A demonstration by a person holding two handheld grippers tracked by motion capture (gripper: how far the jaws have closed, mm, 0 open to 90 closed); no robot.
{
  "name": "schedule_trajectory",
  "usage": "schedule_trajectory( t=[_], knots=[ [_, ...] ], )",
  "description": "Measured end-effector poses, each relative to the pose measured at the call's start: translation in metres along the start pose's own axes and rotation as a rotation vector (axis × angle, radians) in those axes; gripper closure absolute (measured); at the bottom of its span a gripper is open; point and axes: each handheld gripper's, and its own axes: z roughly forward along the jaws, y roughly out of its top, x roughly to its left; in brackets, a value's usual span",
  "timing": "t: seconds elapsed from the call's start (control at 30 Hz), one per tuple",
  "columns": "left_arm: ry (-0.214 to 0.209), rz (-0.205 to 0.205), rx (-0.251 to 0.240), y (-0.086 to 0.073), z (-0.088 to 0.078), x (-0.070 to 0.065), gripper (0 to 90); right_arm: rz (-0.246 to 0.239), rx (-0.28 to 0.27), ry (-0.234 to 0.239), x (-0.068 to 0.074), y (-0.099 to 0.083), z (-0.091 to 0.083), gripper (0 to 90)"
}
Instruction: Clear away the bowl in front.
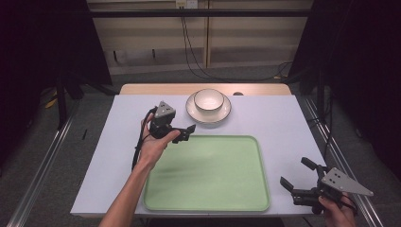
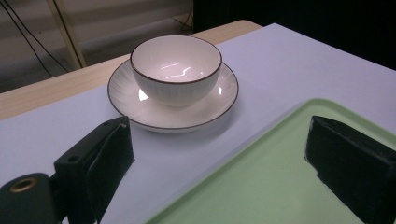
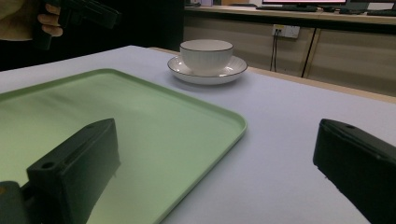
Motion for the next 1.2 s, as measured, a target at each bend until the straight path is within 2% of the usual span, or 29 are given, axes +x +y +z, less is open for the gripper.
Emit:
schedule_trajectory(
  t=[0.2, 0.23, 0.3, 0.4, 0.53, 0.57, 0.6, 0.67, 0.73, 0.8, 0.87, 0.93, 1.03, 1.07, 1.13, 1.17, 1.2],
  knots=[
    [0.009, -0.005, -0.007, 0.009, 0.009, 0.006, 7.5, -0.006, -0.006, 0.006, 0.000, 0.001, 0.000, 0.0],
    [-0.002, -0.021, -0.011, 0.013, 0.014, 0.009, 7.6, -0.004, -0.002, 0.015, 0.001, 0.000, 0.000, 0.0],
    [-0.001, -0.026, 0.000, 0.016, 0.019, 0.011, 7.6, -0.006, -0.002, 0.019, 0.001, 0.000, 0.000, 0.0],
    [0.001, -0.015, 0.015, 0.021, 0.027, 0.013, 7.6, -0.006, -0.007, 0.016, 0.000, 0.000, -0.001, 0.0],
    [0.004, -0.012, 0.012, 0.025, 0.037, 0.012, 7.6, -0.002, -0.012, 0.020, 0.001, 0.000, -0.001, 0.0],
    [0.005, -0.008, 0.021, 0.029, 0.044, 0.012, 7.5, -0.002, -0.012, 0.022, 0.001, 0.000, -0.001, 0.0],
    [0.005, -0.008, 0.021, 0.029, 0.044, 0.012, 7.5, -0.001, -0.012, 0.022, 0.001, -0.001, -0.001, 0.0],
    [0.010, -0.002, 0.052, 0.036, 0.052, 0.012, 7.5, 0.002, -0.015, 0.023, 0.000, -0.001, -0.001, 0.0],
    [0.018, -0.006, 0.040, 0.042, 0.059, 0.012, 7.6, 0.005, -0.012, 0.026, 0.000, -0.001, -0.001, 0.0],
    [0.026, 0.000, 0.052, 0.043, 0.061, 0.014, 7.6, 0.000, -0.014, 0.024, 0.000, -0.001, -0.002, 0.0],
    [0.039, -0.010, 0.066, 0.044, 0.064, 0.016, 7.5, 0.002, -0.013, 0.024, 0.000, -0.001, -0.002, 0.0],
    [0.028, -0.024, 0.066, 0.043, 0.067, 0.019, 7.6, -0.001, -0.022, 0.021, 0.000, -0.001, -0.002, 0.0],
    [0.057, -0.034, 0.075, 0.044, 0.073, 0.026, 8.0, 0.009, -0.027, 0.022, 0.001, -0.002, -0.002, 0.0],
    [0.062, -0.019, 0.087, 0.045, 0.075, 0.029, 8.0, 0.009, -0.027, 0.022, 0.001, -0.002, -0.002, 0.0],
    [0.071, -0.038, 0.102, 0.046, 0.080, 0.034, 9.3, 0.001, -0.022, 0.029, 0.001, -0.002, -0.002, 0.0],
    [0.075, -0.031, 0.134, 0.047, 0.084, 0.037, 10.0, 0.005, -0.016, 0.029, 0.001, -0.002, -0.003, 0.0],
    [0.075, -0.031, 0.134, 0.047, 0.084, 0.037, 10.1, 0.005, -0.016, 0.029, 0.001, -0.002, -0.003, 0.0]
  ],
)
